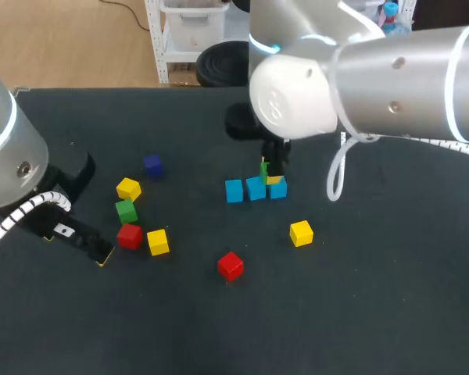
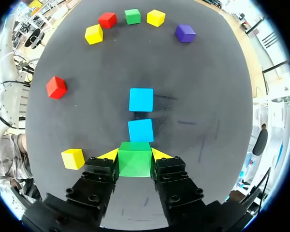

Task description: Place the blue cubes, place green cubes on the blue cubes, place the yellow cubes on the green cubes, then place the red cubes on the yellow cubes, and place purple cube on the red cubes.

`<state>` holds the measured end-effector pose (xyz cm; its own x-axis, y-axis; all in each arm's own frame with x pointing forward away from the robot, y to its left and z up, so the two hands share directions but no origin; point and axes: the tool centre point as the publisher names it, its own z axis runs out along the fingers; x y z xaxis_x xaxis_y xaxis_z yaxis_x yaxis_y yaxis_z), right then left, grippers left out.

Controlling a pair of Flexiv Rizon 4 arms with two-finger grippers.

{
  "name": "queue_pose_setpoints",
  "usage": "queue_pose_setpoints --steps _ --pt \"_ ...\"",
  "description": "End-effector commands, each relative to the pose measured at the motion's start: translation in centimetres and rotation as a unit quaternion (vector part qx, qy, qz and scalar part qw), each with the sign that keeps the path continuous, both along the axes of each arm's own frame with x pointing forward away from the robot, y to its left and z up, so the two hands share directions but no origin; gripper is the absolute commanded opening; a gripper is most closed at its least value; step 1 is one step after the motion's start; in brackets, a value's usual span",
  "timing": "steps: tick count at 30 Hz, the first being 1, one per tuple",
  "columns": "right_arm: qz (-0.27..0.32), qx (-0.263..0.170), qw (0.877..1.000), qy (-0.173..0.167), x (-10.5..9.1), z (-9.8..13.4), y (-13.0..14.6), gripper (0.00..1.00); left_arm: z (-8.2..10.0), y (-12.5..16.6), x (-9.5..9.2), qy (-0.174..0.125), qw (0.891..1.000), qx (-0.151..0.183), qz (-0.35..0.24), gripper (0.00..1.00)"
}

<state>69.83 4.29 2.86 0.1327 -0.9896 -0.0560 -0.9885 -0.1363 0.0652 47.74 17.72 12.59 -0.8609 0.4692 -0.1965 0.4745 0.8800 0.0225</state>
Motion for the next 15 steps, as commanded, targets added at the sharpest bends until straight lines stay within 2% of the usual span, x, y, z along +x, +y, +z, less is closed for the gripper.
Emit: queue_pose_setpoints --steps 1,15 --pt "0.001 -0.001 1.000 0.005 0.14 -0.11 0.13 0.00 -0.05 0.05 0.09 0.001 1.000 -0.001 -0.001 1.00" --pt "-0.004 -0.009 1.000 0.012 -0.13 -0.43 0.19 0.00 -0.05 0.05 0.09 0.001 1.000 -0.001 -0.001 1.00"
